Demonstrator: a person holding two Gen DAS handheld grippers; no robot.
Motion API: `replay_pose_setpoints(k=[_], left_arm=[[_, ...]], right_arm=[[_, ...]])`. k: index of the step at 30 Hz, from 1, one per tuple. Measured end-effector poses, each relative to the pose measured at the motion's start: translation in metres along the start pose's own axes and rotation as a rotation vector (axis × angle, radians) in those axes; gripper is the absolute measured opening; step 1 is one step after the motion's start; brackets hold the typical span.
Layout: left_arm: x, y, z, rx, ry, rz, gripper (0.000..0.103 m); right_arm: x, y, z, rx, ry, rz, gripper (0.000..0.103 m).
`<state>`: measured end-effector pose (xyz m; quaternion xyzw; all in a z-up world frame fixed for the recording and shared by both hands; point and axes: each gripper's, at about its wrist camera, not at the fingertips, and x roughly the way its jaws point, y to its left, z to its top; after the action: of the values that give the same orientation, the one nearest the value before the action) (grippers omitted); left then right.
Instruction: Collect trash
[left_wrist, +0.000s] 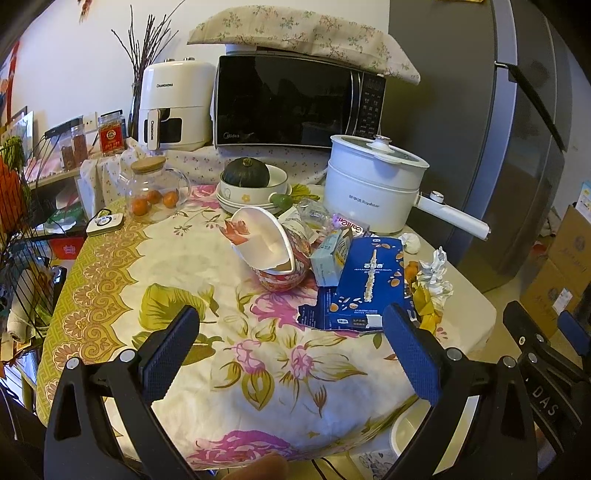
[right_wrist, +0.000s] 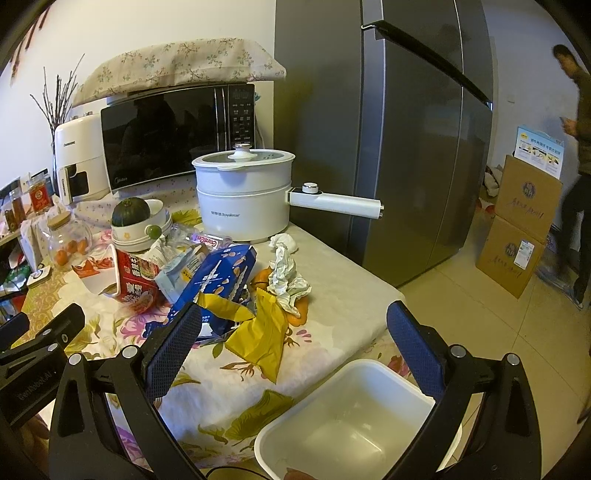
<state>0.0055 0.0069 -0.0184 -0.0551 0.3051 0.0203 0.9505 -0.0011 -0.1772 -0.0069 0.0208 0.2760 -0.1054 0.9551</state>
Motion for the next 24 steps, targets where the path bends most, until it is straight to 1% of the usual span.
replay_pose_setpoints(k=[15, 24], left_arm=[[0.0022, 0.0022, -0.0045, -0.003, 0.005, 0.004, 0.096], [0.0055, 0.0021, -0.0024, -0.009, 0.020, 0.009, 0.096]], right_arm=[[0.0033, 0.0013, -0.0037, -0.002, 0.008, -0.003, 0.096], [0.0045, 0.0013, -0.0067, -0.004, 0.019, -0.001, 0.096]])
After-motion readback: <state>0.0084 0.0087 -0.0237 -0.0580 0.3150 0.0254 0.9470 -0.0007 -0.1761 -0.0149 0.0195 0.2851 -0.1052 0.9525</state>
